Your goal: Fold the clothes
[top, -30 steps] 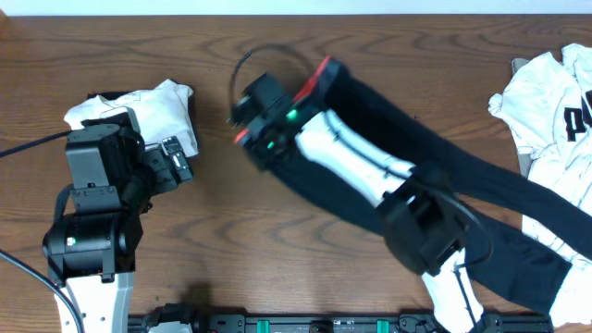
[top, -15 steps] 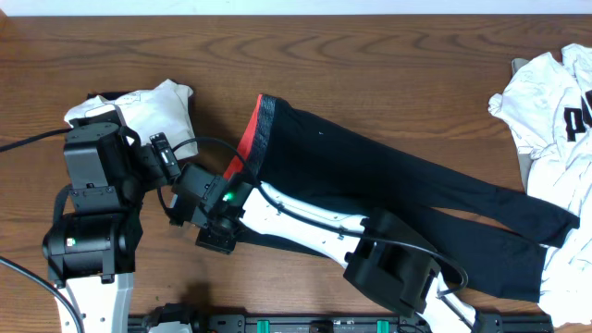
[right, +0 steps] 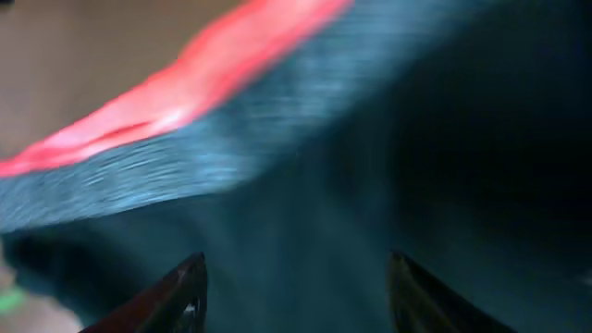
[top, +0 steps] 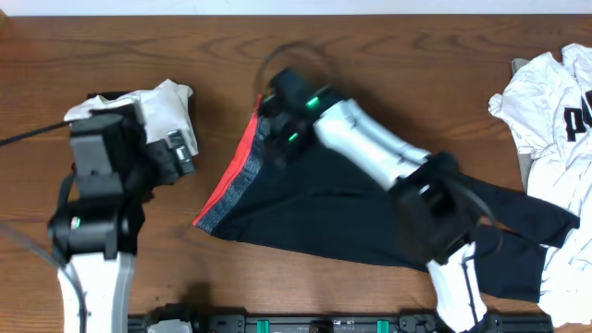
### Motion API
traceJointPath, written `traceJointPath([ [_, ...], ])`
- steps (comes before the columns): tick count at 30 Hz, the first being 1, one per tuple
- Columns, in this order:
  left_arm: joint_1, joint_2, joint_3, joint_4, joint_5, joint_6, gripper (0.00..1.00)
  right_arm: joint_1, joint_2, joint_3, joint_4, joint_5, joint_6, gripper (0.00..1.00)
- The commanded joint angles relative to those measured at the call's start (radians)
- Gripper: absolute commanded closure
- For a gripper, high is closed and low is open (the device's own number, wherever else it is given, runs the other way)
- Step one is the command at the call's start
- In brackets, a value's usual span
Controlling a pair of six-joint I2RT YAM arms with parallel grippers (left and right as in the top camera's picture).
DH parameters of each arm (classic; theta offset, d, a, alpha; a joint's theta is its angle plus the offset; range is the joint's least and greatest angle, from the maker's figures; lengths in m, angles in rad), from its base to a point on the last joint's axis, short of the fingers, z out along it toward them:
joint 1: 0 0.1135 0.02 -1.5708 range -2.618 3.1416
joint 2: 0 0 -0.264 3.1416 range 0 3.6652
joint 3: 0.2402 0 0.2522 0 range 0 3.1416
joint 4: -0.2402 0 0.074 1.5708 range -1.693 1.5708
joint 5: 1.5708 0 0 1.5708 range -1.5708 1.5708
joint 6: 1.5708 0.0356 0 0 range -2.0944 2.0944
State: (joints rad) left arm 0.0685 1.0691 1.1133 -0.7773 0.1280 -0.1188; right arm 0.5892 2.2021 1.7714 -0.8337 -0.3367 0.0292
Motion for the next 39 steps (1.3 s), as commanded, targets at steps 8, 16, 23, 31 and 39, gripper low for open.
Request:
traceJointPath([
  [8, -0.13, 0.433, 0.017, 0.266, 0.349, 0.181, 0.06, -0.343, -0.135, -0.006, -0.102, -0.14, 0.098, 0.43],
  [16, -0.208, 0.721, 0.017, 0.659, 0.377, 0.201, 0.33, -0.455, -0.26, -0.006, -0.215, -0.139, 0.092, 0.41],
  [23, -0.216, 0.883, 0.017, 0.848, 0.273, 0.187, 0.33, -0.471, -0.28, -0.006, -0.303, -0.138, 0.058, 0.42],
  [31, -0.216, 0.959, 0.017, 0.924, 0.219, 0.19, 0.34, -0.47, -0.28, -0.006, -0.322, -0.138, 0.051, 0.42],
  [39, -0.217, 0.991, 0.017, 0.926, 0.282, 0.19, 0.44, -0.47, -0.28, -0.006, -0.323, -0.138, 0.052, 0.43],
])
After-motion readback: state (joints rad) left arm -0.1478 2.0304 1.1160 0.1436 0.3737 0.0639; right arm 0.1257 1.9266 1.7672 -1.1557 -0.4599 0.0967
